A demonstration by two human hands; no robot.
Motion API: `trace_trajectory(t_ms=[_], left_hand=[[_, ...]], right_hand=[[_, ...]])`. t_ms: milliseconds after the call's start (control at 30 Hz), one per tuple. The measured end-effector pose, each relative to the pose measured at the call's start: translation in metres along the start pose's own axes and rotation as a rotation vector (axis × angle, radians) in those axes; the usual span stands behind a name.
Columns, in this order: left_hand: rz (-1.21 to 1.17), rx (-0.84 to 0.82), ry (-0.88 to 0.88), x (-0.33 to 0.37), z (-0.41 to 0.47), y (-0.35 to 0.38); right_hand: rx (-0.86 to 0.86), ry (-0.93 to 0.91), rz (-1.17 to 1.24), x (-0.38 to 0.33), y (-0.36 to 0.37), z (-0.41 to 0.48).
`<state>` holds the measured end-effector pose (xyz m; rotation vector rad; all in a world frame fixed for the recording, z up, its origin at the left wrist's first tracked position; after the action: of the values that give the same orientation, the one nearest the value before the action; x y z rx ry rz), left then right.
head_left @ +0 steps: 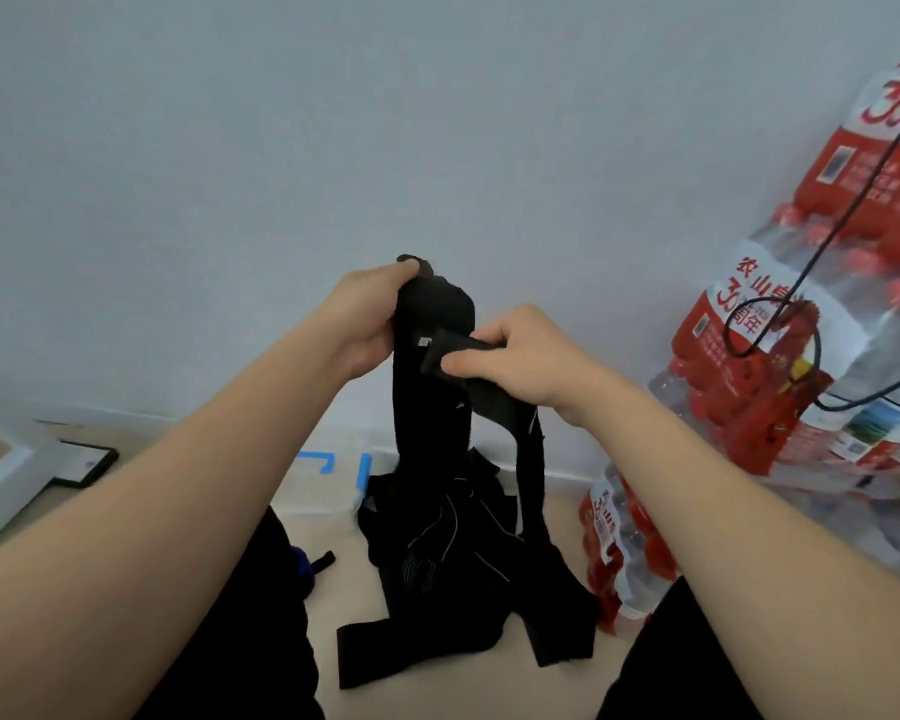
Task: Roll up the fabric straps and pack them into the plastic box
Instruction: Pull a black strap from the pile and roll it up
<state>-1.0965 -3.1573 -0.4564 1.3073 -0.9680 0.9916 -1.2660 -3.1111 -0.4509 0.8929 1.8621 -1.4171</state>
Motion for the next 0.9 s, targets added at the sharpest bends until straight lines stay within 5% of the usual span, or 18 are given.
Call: trace_trajectory(t_ms=[133, 400, 733, 900], left_hand=[[0.232, -0.275, -0.198, -0.03, 0.003, -0.006], [0.463, -0.519, -0.167, -0.06, 0.004, 0.008], [0.144, 0.086, 0.132, -0.028, 0.036, -0.007], [-0.127, 0.178, 0.087, -0.027, 0.042, -0.024]], right_hand=[[0.061, 0.022, 0.362, -0.004, -0.018, 0.026], [0.133, 0.304, 0.72, 0.041, -0.041, 0.061], [-0.322, 0.421, 0.507, 0.03, 0.003, 0.042], [-0.154, 0.331, 0.373, 0.027, 0.001, 0.046]])
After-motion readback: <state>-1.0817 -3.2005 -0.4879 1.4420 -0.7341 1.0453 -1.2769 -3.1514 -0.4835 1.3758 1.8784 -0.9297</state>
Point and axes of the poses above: each hand's wrist, its own z-axis towards the middle knuckle, its own y-axis out of the palm, x = y × z, the point moved 8 cm from there along z, towards the middle knuckle, and after that the axes turned 14 degrees about y, right-handed, at the moved point
